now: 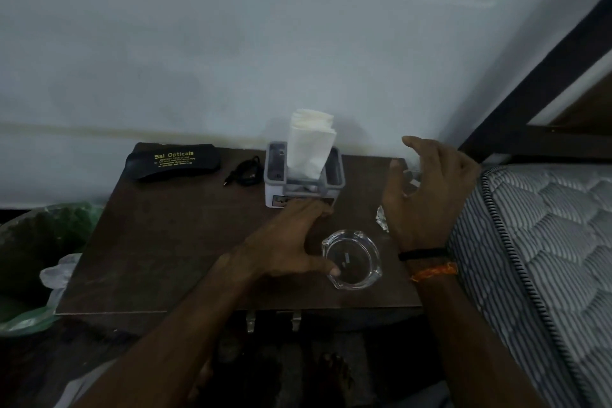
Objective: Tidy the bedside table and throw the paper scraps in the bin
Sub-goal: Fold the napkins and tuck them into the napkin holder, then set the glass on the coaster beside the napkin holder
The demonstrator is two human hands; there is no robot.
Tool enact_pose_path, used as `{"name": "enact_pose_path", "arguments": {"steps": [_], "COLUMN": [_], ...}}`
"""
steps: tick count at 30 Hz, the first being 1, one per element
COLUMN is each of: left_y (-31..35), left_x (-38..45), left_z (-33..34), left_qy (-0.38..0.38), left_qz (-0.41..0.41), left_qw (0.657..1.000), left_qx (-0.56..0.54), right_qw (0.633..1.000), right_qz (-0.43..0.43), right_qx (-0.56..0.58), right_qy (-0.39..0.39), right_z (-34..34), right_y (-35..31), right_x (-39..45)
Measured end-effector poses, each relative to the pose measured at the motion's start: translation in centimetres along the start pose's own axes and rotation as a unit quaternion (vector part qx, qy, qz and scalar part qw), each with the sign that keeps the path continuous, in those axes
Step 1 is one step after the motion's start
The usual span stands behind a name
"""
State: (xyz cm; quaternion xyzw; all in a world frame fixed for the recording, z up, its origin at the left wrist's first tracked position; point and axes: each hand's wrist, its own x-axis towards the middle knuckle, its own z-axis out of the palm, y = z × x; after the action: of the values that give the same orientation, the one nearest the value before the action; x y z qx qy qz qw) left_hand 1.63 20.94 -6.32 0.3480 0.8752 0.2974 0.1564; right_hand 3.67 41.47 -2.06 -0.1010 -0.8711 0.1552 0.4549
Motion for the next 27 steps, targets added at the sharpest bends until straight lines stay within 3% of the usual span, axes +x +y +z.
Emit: {"name": "enact_pose_path", "arguments": {"steps": [5,8,11,22,27], "left_y": [-1.4,-1.9,-1.9,-1.9,-2.1], "left_x": [-0.3,0.0,0.3,0.3,0.8], "left_z": [2.3,3.4,4.1,5.4,5.9], "left_qy": [-0.024,-0.014,-0.001,0.042,0.047], "left_qz": [-0.003,0.001,-0.006,0.025,0.01], "left_qw": [0.999,0.999,0.999,0.998,0.998], "left_qx": [-0.038,-0.05,-0.052,-0.029,-0.028], "right_qw": [0.983,0.94,0.899,0.927,0.946], "right_qz": [0.159,0.275,0.348,0.327,0.265], "right_qx": [0.031,0.098,0.173,0.103,0.133], "right_qy": [-0.092,-0.174,-0.199,-0.15,-0.128], "right_z": [-1.0,-0.6,0.0,1.1,-1.8], "right_y": [2.1,3.6,4.2,5.2,3.4], "right_x": [-1.7,-2.6,-2.9,-2.9,-1.3]}}
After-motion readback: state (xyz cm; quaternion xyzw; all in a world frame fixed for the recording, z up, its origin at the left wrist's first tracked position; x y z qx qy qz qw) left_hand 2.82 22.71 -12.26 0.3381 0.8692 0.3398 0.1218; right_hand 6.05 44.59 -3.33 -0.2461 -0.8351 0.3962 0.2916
